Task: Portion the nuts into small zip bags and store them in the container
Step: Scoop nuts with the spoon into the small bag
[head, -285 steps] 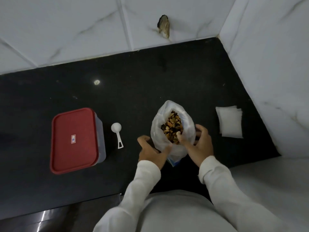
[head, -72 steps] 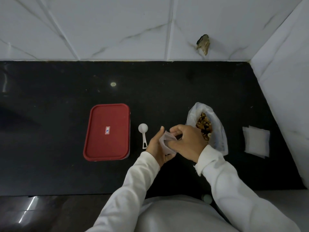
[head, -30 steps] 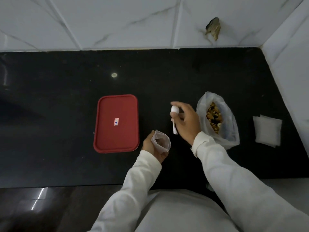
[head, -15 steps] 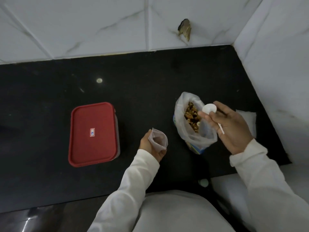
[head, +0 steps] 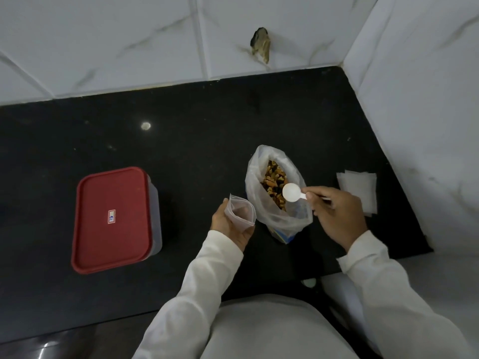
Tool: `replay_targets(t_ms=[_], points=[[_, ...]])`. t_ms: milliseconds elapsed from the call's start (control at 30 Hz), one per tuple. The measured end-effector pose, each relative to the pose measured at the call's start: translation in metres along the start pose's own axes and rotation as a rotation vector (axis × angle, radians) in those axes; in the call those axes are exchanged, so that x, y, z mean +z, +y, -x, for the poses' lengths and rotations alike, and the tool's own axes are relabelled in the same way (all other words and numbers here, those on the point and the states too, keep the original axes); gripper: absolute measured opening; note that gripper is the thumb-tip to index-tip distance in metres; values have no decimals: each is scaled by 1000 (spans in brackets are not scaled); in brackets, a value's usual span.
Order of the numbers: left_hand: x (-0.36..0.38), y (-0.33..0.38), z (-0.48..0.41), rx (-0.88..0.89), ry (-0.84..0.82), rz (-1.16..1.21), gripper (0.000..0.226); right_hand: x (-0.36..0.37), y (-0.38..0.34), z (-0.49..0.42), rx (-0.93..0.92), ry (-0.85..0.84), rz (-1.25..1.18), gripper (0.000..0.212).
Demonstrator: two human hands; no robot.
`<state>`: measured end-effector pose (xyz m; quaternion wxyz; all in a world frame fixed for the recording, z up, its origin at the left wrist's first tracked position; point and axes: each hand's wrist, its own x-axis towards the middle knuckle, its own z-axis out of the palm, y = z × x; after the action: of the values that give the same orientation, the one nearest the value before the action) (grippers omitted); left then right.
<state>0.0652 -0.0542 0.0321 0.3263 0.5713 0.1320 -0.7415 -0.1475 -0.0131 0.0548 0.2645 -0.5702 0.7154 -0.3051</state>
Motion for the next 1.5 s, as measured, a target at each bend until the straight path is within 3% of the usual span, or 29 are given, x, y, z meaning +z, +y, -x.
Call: replay_targets(t_ms=[300, 467, 733, 833, 933, 1133, 1267, 1400, 1500], points=[[18, -3, 8, 72, -71, 68, 44, 21, 1, -38, -279, 43, 207, 19], [15, -4, 2, 75, -59, 109, 46, 37, 5, -60, -396, -46, 459, 38], [10, -8, 0, 116, -87, 103, 40, 33, 1, -60, -507, -170, 482, 44], [11, -8, 3, 133, -101, 86, 27, 27, 2, -58, -514, -187, 528, 41], [11, -5, 10, 37, -211, 40, 39, 24, 5, -55, -496, -170, 598, 47], [26, -13, 17, 41, -387, -72, 41, 49, 2, -41, -490, -241, 578, 44], [28, -12, 14, 26, -319, -15, 28, 48, -2, -39, -477, -256, 531, 38], [22, -10, 5, 26, -256, -8, 29, 30, -9, -40, -476, -240, 542, 41], [21, -9, 0, 16, -235, -54, 35, 27, -11, -40, -313, -258, 467, 27]])
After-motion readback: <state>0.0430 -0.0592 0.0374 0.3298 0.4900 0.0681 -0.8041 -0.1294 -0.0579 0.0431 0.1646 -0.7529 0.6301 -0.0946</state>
